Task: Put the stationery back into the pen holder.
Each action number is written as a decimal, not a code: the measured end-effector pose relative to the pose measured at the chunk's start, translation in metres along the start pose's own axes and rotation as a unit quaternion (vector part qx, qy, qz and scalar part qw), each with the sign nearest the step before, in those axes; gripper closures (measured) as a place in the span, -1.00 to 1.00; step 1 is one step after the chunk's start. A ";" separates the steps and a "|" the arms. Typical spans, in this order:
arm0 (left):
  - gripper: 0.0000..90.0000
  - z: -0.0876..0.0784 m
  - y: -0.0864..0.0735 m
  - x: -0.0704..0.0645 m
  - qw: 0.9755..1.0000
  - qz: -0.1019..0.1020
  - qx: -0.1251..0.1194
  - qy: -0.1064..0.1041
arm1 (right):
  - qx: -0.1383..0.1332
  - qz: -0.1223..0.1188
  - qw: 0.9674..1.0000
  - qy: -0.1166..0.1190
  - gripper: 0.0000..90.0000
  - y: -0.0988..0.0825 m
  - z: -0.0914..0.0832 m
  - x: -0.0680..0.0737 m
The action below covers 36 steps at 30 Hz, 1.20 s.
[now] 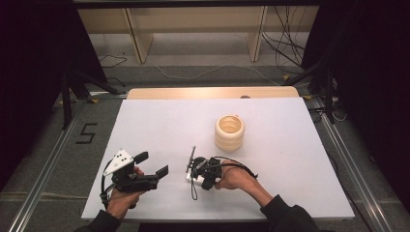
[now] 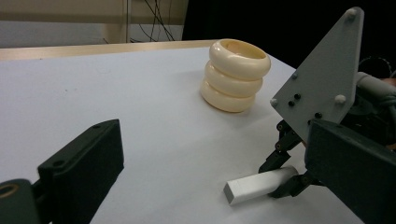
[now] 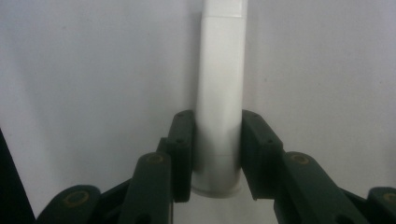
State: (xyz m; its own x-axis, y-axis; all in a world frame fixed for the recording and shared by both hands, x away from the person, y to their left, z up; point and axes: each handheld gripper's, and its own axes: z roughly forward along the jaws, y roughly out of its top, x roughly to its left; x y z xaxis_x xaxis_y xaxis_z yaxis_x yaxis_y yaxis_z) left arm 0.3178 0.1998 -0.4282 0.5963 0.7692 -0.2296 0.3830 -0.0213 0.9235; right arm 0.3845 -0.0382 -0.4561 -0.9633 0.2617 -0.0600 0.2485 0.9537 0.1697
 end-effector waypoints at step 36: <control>-0.83 0.049 0.013 -0.013 0.971 -0.017 0.227 -0.076 | -0.117 -0.118 0.983 -0.077 0.50 -0.041 -0.050 0.031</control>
State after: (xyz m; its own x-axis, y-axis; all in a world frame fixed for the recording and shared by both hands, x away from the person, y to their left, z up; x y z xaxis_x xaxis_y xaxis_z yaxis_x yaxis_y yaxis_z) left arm 0.3497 0.1579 -0.4283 0.6619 0.6722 -0.3318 0.6553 -0.3039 0.6916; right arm 0.3394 -0.0763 -0.4157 -0.9602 0.0730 -0.2696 -0.0285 0.9347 0.3543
